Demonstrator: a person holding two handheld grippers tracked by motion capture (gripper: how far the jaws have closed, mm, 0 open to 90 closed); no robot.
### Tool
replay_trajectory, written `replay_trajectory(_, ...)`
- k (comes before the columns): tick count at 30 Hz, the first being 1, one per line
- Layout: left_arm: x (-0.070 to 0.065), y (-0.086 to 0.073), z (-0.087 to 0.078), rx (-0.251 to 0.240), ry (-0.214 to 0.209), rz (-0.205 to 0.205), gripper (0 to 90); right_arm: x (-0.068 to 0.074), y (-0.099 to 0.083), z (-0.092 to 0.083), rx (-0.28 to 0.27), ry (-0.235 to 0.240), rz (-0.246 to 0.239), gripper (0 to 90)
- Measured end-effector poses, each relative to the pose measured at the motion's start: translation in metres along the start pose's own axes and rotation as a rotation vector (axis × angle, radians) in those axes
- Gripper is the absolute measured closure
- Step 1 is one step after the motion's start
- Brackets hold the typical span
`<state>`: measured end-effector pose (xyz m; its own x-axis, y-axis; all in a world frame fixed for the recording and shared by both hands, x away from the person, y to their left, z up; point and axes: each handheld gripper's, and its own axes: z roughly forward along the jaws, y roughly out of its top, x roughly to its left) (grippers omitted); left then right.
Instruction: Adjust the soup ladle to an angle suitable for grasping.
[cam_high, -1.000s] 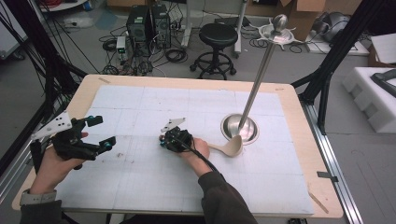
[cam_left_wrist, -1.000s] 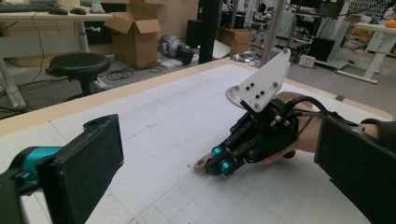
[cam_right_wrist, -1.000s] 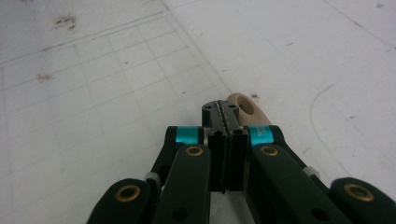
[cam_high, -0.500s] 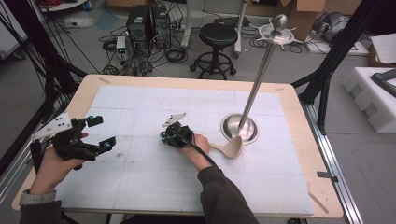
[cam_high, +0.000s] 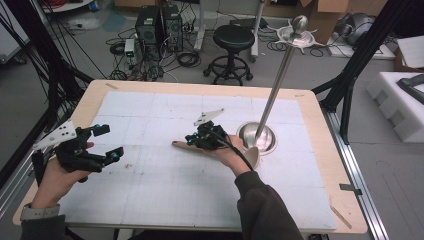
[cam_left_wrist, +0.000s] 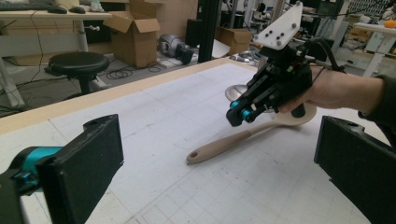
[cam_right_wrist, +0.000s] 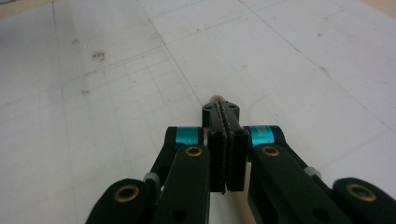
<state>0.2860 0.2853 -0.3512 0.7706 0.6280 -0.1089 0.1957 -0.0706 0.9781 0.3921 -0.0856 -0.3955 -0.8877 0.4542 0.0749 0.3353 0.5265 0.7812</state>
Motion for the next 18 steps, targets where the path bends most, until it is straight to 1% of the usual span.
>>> replay_trajectory(2, 0.000, 0.000, 0.000, -0.001, 0.001, -0.002, 1.8, -0.006, -0.003, -0.007, -0.001, 0.006, -0.004, 86.9)
replay_trajectory(4, 0.001, 0.000, 0.000, -0.001, 0.002, -0.002, 1.8, -0.010, -0.006, -0.015, -0.002, 0.011, -0.022, 81.4)
replay_trajectory(7, 0.001, -0.001, 0.000, 0.000, 0.002, -0.005, 1.8, -0.015, -0.008, -0.024, -0.006, 0.013, -0.042, 70.4)
replay_trajectory(8, 0.001, -0.001, 0.000, 0.001, 0.002, -0.004, 1.8, -0.017, -0.010, -0.027, -0.010, 0.019, -0.053, 65.6)
replay_trajectory(9, 0.000, -0.001, 0.000, 0.001, 0.002, -0.005, 1.8, -0.018, -0.010, -0.029, -0.007, 0.016, -0.072, 61.2)
replay_trajectory(10, 0.001, -0.001, 0.000, 0.001, 0.002, -0.002, 1.8, -0.019, -0.010, -0.031, 0.005, 0.014, -0.092, 57.5)
replay_trajectory(11, 0.001, -0.001, 0.000, 0.000, 0.004, 0.001, 1.8, -0.020, -0.010, -0.033, 0.012, 0.021, -0.114, 51.9)
replay_trajectory(12, 0.000, -0.001, -0.001, -0.002, 0.005, 0.002, 1.8, -0.021, -0.010, -0.035, 0.028, 0.026, -0.122, 44.1)
replay_trajectory(14, 0.000, -0.001, -0.001, -0.005, 0.003, -0.001, 1.8, -0.023, -0.009, -0.038, 0.075, 0.035, -0.138, 32.8)
replay_trajectory(15, 0.000, -0.001, -0.001, -0.005, 0.005, -0.001, 1.8, -0.025, -0.008, -0.039, 0.092, 0.033, -0.158, 26.7)
replay_trajectory(16, 0.000, -0.001, -0.001, -0.005, 0.006, -0.001, 1.8, -0.026, -0.008, -0.041, 0.105, 0.022, -0.169, 20.9)
replay_trajectory(17, 0.000, -0.001, -0.001, -0.007, 0.005, -0.003, 1.8, -0.027, -0.009, -0.043, 0.122, 0.020, -0.173, 13.7)
replay_trajectory(18, 0.001, -0.001, -0.002, -0.006, 0.005, 0.001, 1.8, -0.028, -0.010, -0.044, 0.131, 0.026, -0.173, 12.3)
